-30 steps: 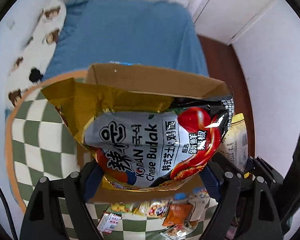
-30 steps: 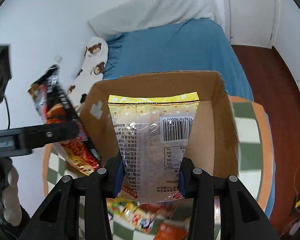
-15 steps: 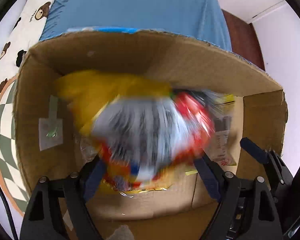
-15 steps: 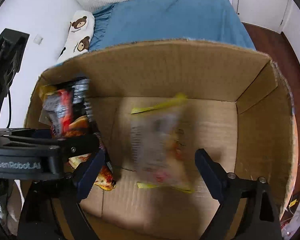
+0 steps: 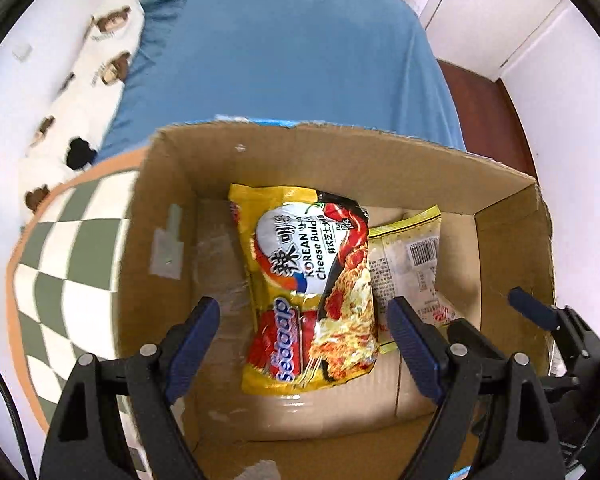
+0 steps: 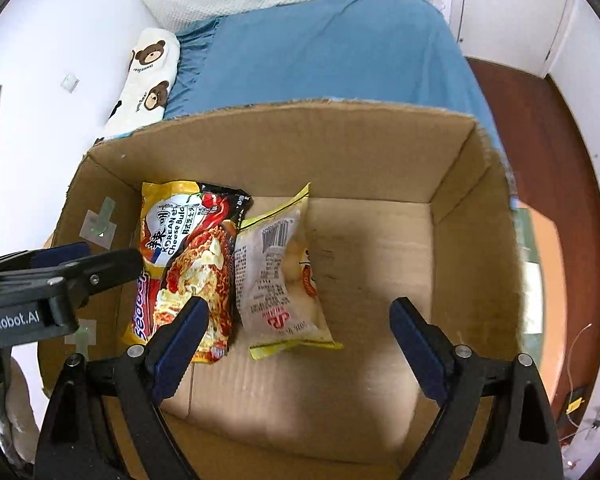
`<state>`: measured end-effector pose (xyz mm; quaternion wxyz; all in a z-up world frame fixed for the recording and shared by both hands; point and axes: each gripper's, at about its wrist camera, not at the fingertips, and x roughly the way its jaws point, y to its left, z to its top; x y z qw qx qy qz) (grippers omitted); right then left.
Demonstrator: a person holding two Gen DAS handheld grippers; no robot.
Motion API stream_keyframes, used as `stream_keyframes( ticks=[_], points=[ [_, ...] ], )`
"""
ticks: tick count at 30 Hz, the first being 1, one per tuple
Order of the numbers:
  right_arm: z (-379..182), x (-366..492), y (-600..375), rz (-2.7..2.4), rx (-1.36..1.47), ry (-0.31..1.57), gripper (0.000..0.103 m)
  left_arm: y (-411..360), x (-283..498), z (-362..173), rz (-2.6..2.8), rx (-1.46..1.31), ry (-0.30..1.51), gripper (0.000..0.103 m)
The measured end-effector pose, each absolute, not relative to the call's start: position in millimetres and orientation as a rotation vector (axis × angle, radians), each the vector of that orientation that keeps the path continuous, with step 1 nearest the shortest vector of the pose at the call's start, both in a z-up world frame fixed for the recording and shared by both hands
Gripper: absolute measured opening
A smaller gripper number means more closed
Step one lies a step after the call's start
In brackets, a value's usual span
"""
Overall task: Organize snacks
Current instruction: 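Lift both tools out of the box back toward the snack pile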
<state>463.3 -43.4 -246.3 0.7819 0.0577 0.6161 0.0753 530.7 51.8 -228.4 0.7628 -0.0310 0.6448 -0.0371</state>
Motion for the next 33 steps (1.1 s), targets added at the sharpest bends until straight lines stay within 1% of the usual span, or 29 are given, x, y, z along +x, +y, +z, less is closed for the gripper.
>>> stream_keyframes(
  ticks=[15, 28, 33],
  points=[
    [-173.0, 362.3, -62.4, 0.117, 0.097, 1.184, 0.094, 54.4, 420.3, -158.5, -0.040, -0.039, 1.179, 0.085],
    [-104.5, 270.0, -56.2, 0.132, 0.114, 1.025, 0.094, 50.5, 340.4, -101.1, -0.047, -0.041, 1.042, 0.085],
    [-83.3, 239.1, -52.6, 0.106, 0.119, 0.986, 0.094, 57.0, 319.1, -90.3, -0.075, -0.051, 1.008, 0.085]
  ],
)
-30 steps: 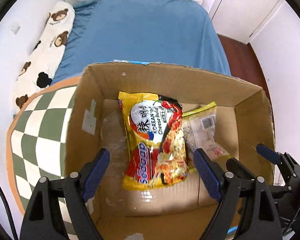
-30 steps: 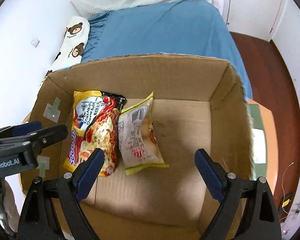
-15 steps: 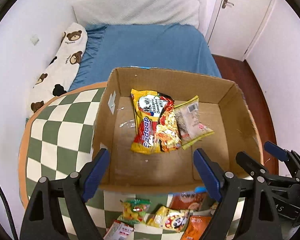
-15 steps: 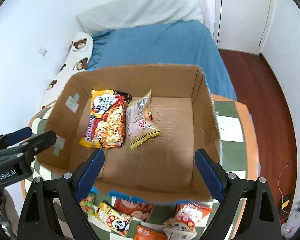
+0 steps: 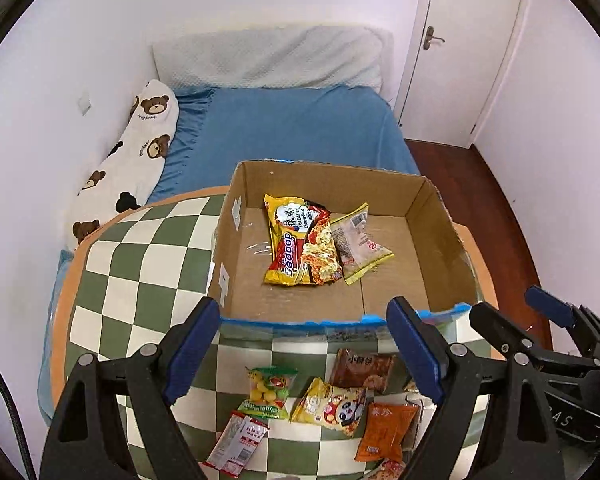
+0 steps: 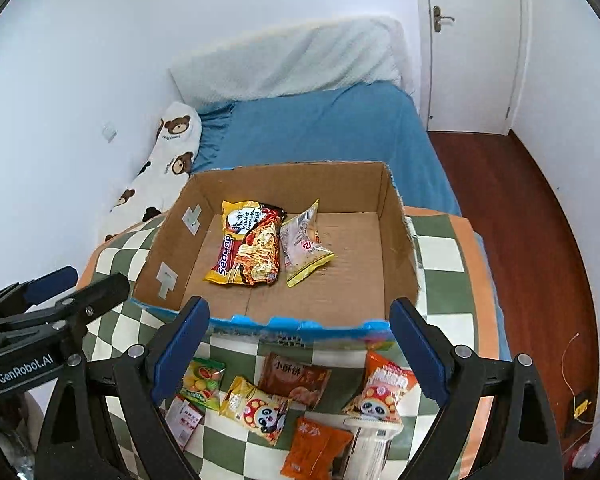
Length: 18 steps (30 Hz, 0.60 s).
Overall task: Organize snacks
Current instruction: 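Lift both tools out of the box back toward the snack pile, then grasp the red-white spicy strip packet with left tool while right tool grasps the orange pastry packet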
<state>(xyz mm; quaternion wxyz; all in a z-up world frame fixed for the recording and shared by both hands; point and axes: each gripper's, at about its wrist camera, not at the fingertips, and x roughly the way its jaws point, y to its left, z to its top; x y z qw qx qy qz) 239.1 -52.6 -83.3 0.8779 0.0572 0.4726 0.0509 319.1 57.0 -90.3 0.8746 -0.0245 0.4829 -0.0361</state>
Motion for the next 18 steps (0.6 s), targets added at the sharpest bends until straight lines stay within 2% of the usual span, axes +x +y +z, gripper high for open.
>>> stream_keyframes(
  ticks=[4, 7, 18],
  points=[
    [-91.7, 214.0, -51.1, 0.087, 0.164, 1.038, 0.094, 67.9, 297.9, -99.4, -0.096, -0.064, 1.038, 0.085],
    [-118.6, 190.2, -51.7, 0.057, 0.207, 1.112, 0.094, 78.6, 281.4, -121.9, -0.077, -0.043, 1.078, 0.085],
    [-248.4, 151.8, -58.9, -0.023, 0.349, 1.389, 0.094, 108.2, 259.1, -269.5, -0.030, 0.144, 1.396, 0.085]
  ],
)
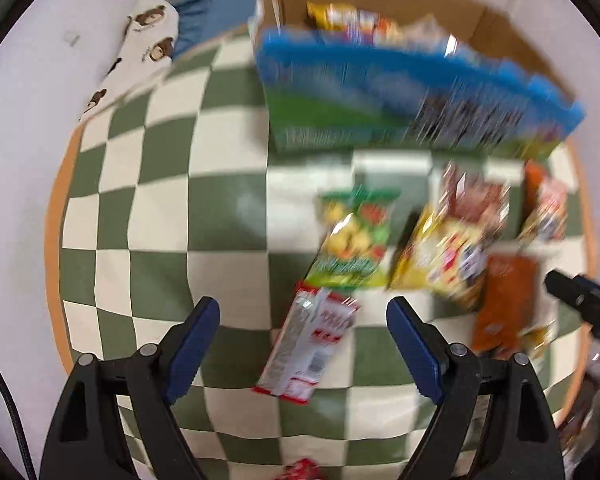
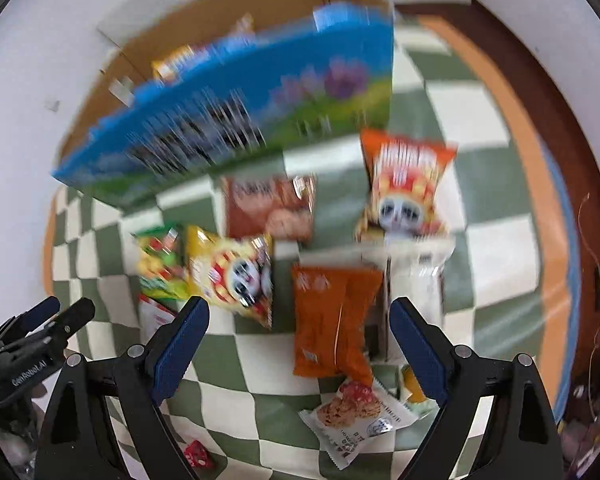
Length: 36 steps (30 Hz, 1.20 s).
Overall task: Organize snacks
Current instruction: 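Grasp the red-white spicy strip packet with left tool while right tool grasps the orange pastry packet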
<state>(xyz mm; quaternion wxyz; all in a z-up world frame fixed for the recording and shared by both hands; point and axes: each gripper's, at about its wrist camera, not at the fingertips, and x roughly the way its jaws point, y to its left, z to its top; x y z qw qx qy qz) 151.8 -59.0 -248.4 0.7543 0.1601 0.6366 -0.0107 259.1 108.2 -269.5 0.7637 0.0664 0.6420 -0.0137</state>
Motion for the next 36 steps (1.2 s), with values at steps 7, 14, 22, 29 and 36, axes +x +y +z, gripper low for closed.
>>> stream_keyframes(
  ticks=[7, 14, 22, 29, 36],
  points=[
    [-308.1, 145.1, -49.5, -0.054, 0.315, 1.506, 0.093, 101.6, 242.2, -353.1, -0.132, 0.308, 1.598, 0.085],
    [-348.4, 139.9, -39.1, -0.094, 0.236, 1.576, 0.060, 116.3, 227.6, -386.3, -0.055, 0.158, 1.678, 0.051],
    [-351.7, 120.1, -15.9, 0.059, 0.107, 1.615, 0.057, 138.1, 204.4, -394.5, -0.034, -0.213, 1.737, 0.052],
    [-358.1, 116.1, -17.7, 0.073, 0.187, 1.633, 0.067, 111.0, 187.6, -406.6, -0.073, 0.014, 1.738, 0.055],
    [-367.2, 119.8, -31.9, 0.020, 0.212, 1.609, 0.062, 111.2, 170.1, -398.2, 0.000, -0.062, 1.685, 0.045]
  ],
)
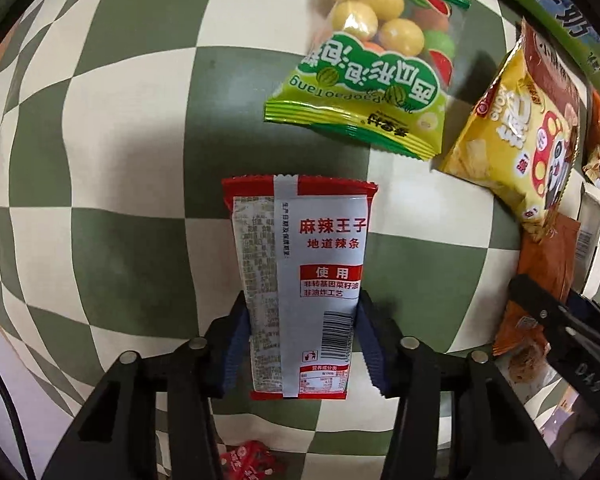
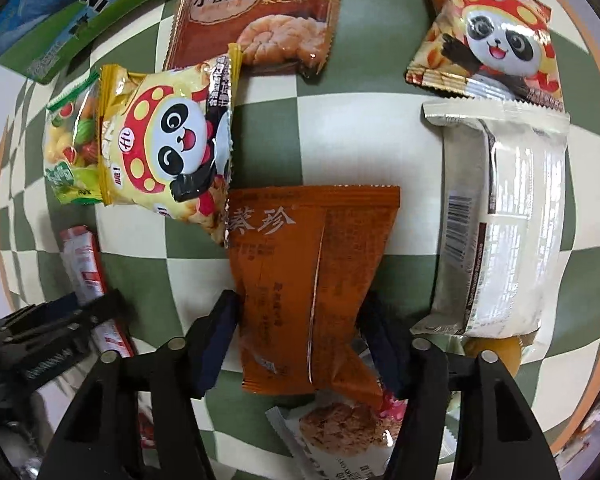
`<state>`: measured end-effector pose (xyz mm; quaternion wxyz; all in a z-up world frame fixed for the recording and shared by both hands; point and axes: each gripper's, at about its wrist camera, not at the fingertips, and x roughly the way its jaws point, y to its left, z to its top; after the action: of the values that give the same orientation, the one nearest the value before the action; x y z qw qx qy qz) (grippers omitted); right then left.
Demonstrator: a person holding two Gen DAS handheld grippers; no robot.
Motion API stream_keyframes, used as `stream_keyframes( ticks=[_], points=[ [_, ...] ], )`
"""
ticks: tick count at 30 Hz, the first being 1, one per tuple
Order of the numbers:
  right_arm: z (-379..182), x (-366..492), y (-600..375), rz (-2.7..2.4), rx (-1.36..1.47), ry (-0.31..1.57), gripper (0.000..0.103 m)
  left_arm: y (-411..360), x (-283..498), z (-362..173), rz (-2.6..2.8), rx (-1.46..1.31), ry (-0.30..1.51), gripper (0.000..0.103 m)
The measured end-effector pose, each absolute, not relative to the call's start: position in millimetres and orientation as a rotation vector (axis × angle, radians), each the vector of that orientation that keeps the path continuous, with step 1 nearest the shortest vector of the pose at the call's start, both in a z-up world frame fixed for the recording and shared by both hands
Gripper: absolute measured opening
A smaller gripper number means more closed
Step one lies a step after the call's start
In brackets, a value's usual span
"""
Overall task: Organize snacks
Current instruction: 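Grasp the red-white spicy strip packet with left tool while right tool grasps the orange pastry packet, then carry both packets into the box and open both tools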
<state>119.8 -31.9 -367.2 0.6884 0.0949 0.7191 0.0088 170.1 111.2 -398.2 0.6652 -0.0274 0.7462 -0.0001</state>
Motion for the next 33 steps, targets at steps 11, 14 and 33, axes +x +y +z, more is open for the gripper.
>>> stream_keyframes(
  ticks=[11, 14, 33],
  points=[
    [-330.7, 95.5, -29.3, 0.125, 0.273, 1.559, 0.052, 105.6, 179.4, -332.2, -0.054, -0.128, 1.600, 0.042],
    [-309.2, 93.6, -36.3, 0.167, 0.288, 1.526, 0.051, 119.1, 171.2, -299.7, -0.081, -0.148, 1.555, 0.042],
    [-100.8, 244.5, -54.0, 0.270, 0.292, 1.137, 0.051, 66.6, 364.9, -130.5, -0.232, -0.056, 1.260, 0.043]
  ],
)
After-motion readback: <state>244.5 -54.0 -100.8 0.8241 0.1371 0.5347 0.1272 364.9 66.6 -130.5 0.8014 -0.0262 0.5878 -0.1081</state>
